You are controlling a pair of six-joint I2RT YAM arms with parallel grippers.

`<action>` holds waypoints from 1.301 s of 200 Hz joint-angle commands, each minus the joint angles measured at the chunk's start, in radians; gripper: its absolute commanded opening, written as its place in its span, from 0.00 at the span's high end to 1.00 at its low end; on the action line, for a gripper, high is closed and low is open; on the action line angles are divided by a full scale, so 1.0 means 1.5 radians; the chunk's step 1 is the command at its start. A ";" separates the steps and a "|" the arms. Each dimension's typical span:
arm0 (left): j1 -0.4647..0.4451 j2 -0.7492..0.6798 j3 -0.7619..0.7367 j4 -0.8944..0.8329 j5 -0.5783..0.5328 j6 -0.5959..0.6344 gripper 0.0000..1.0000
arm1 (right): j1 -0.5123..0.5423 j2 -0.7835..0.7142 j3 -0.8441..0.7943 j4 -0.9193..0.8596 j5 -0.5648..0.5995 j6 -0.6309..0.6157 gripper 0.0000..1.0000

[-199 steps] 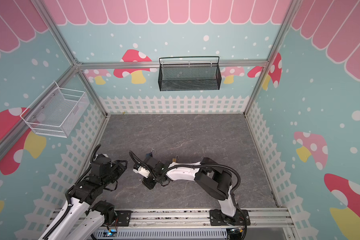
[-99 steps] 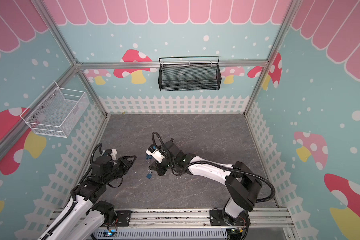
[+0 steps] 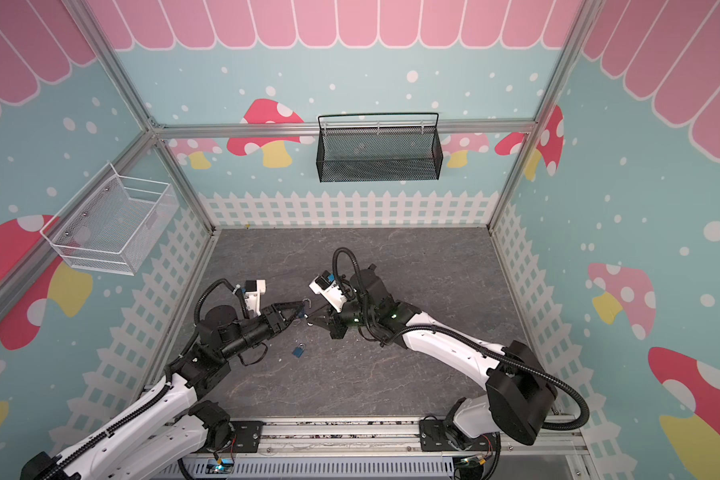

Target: Unlock with the key

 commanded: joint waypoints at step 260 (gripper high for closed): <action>-0.058 0.083 0.020 0.148 -0.001 -0.002 1.00 | -0.070 -0.060 -0.039 0.114 -0.063 0.043 1.00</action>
